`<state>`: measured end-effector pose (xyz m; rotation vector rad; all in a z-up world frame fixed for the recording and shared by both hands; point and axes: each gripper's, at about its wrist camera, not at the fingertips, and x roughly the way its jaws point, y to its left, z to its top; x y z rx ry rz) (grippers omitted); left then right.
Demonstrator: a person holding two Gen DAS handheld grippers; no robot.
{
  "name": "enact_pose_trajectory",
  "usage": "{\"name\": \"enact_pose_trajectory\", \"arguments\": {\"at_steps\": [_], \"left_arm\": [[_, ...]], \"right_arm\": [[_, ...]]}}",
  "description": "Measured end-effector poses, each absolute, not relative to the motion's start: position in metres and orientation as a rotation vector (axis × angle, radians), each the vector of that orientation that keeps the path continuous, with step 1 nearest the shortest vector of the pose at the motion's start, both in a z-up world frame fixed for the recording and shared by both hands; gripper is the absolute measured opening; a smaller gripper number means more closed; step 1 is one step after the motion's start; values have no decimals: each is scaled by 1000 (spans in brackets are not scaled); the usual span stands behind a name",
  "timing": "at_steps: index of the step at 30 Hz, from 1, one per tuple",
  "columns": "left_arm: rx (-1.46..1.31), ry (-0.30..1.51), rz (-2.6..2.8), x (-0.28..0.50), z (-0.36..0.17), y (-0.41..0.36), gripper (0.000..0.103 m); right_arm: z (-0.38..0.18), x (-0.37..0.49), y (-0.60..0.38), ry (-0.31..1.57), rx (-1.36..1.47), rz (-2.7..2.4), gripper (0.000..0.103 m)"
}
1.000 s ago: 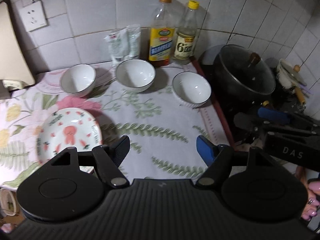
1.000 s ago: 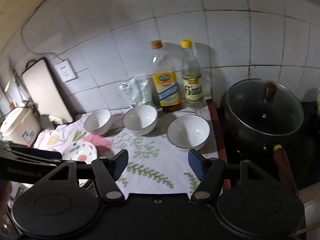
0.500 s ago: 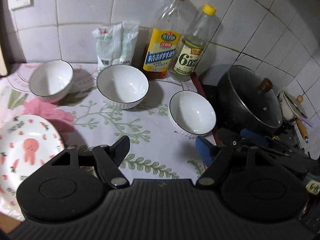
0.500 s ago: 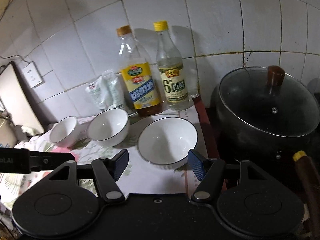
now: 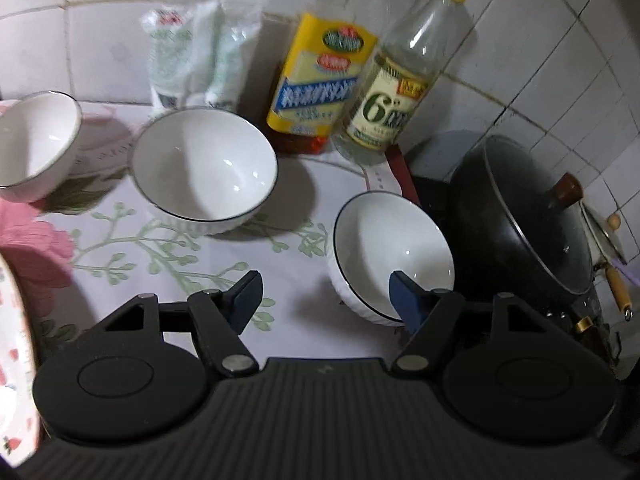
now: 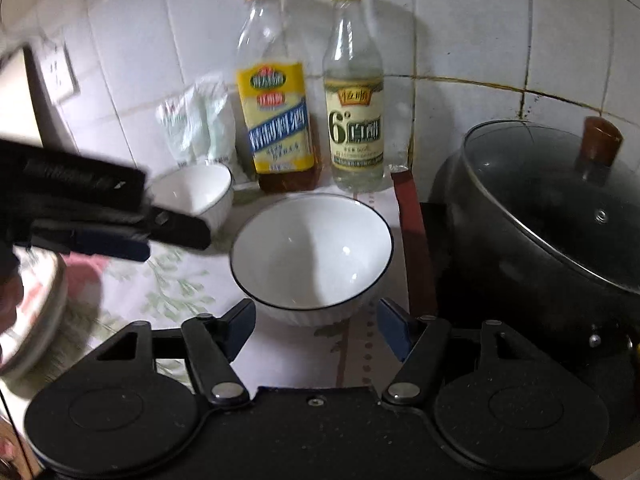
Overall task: Organize plates and bowls
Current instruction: 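Move the left gripper to the rim of the white bowl by the stove, then close the left gripper on the white bowl rim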
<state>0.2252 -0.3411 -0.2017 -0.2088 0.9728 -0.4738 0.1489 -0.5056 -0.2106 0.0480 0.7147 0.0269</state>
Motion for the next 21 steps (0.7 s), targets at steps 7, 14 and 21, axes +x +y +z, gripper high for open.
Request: {"name": "enact_pose_trajectory", "arguments": {"at_steps": [7,14,21], "left_arm": [[-189,1027,-487,243,-228,-364,56],[-182,1033,-466,256,-240,-375,39],[-253,1064,-500,263,-245,-373,16]], "right_arm": [[-238,168,-499,694,-35,18,92],[-256,185,-494,672,-95,31,101],[-264,189,-487,628,-138,21,101]]}}
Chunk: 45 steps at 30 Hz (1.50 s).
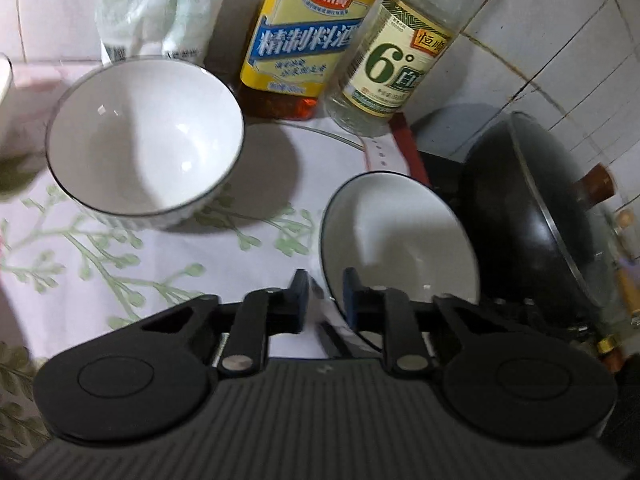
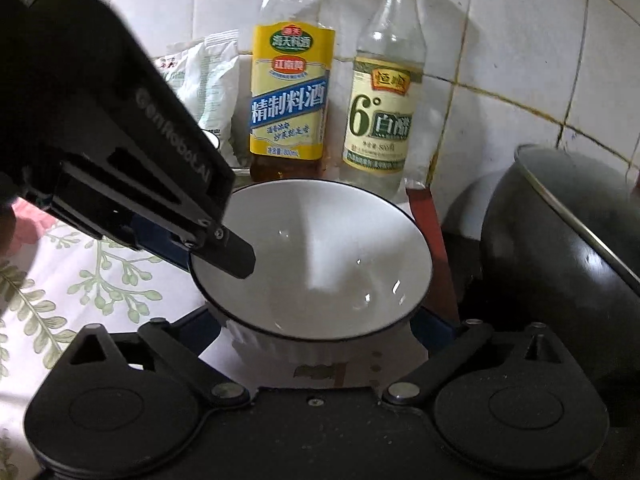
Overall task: Organize plates and bowls
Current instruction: 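Close the left gripper on the white bowl rim, then drag the white bowl onto the tablecloth and open the left gripper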
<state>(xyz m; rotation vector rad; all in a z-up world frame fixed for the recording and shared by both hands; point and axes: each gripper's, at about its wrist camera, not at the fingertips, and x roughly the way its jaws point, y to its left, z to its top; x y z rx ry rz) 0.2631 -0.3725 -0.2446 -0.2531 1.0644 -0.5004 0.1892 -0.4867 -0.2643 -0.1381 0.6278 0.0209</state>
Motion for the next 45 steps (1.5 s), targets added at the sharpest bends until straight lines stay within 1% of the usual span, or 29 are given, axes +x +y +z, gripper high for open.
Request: {"name": "enact_pose_trajectory", "arguments": {"at_steps": [7,14,22,29,35,45], "left_arm": [[-221,1055,-504,256,-239,-373,16],[-187,1049,-507,231,-215,-358,16],[-190,1014,-538,184,-175,-316,16],[-195,980,-548,152,-162,-279,16],[-186,1010,-521,143,-160,-251,16],[-174,1028,-456,139,-187,-227,16]], "right_arm": [[-259,183,-485,639,-106,25,101],[-242,158,-469,628,-106,24,101],[-202,106,-432,581,-123,14,101],[-186,75,-398,558,-144,18,102],[-190,59,-370,576,-155,49,102],[-219,62,-346,602,-164,88,102]]}}
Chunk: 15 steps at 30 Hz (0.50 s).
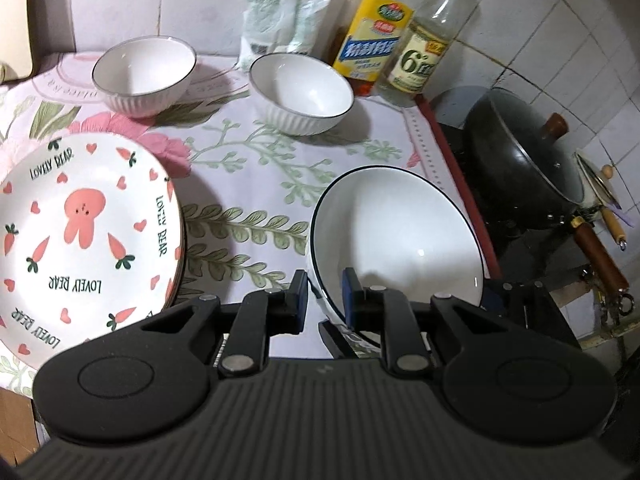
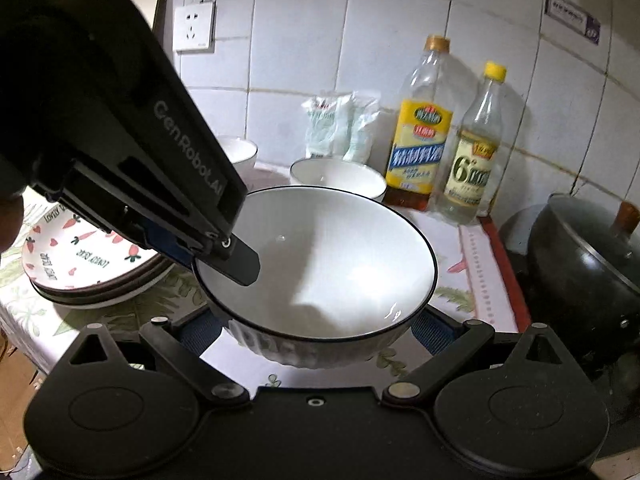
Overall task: Organize plates and bowls
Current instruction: 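Drag the white bowl onto the tablecloth and open the left gripper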
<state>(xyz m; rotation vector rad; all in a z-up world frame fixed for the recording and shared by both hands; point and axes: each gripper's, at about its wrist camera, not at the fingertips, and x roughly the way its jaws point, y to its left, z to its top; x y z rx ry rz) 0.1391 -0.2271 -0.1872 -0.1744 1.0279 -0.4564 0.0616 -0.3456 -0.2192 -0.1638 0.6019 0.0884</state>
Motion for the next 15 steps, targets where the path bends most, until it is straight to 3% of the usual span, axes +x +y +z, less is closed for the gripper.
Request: {"name": "enact_pose_trajectory", "arguments": {"at_steps": [15], "left_arm": [[-186,1126,-397,162,-230,-223,17]], "right_arm": [[-263,88,-340,668,-175,129,102]]}}
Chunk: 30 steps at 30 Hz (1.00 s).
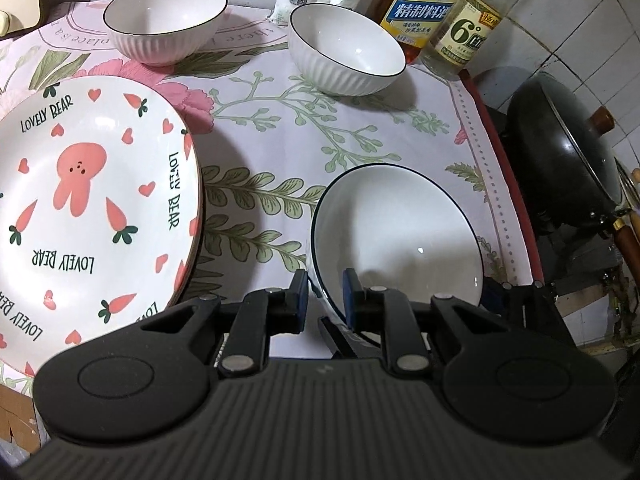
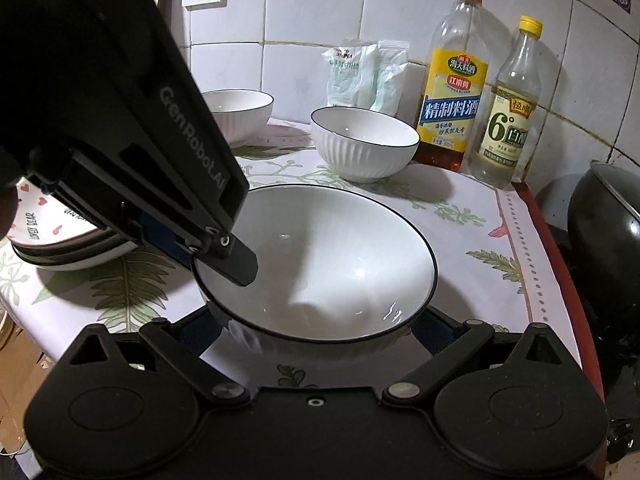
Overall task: Organize plates and bowls
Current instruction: 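Drag the white bowl onto the tablecloth and open the left gripper, then move both grippers toward the white bowl beside the bottles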
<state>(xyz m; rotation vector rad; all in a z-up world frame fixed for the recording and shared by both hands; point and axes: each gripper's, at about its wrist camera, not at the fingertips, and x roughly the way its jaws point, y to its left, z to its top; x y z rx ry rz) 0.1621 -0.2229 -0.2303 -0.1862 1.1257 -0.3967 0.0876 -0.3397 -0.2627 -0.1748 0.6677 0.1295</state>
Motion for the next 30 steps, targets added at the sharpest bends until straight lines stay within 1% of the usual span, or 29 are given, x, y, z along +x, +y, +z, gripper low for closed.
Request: {"name": "enact_pose_trajectory", "arguments": {"at_steps": [8,17,18,20,21,23,26,30], "left_arm": [[-171,1143,-387,164,-233,-225,16],[-194,1151,-389,159,-233,-224,20],[-193,1153,-389,158,-232,-224,23],[-203,1156,-399,155,-232,-225,33],[-212,1162,-405,153,-232,-226,42],[-214,1163,-409,148,-229,-227,43],[-195,1164,-402,142,-223,-229,47],[-188,1156,-408,135,-210,-227,52]], "right_arm": [[-267,88,-336,688,-188,116,102],[-268,77,-340,706,-179,109,102],[-268,75,-341,708,-181,104,102],[-266,69,-344,706,-181,102,102],[-263,64,-346,701,-187,99,101],[-255,55,-351,683,-178,87,101],[-243,45,-360,677,-153,82,100],[-227,30,-367,664,-189,73,100]]}}
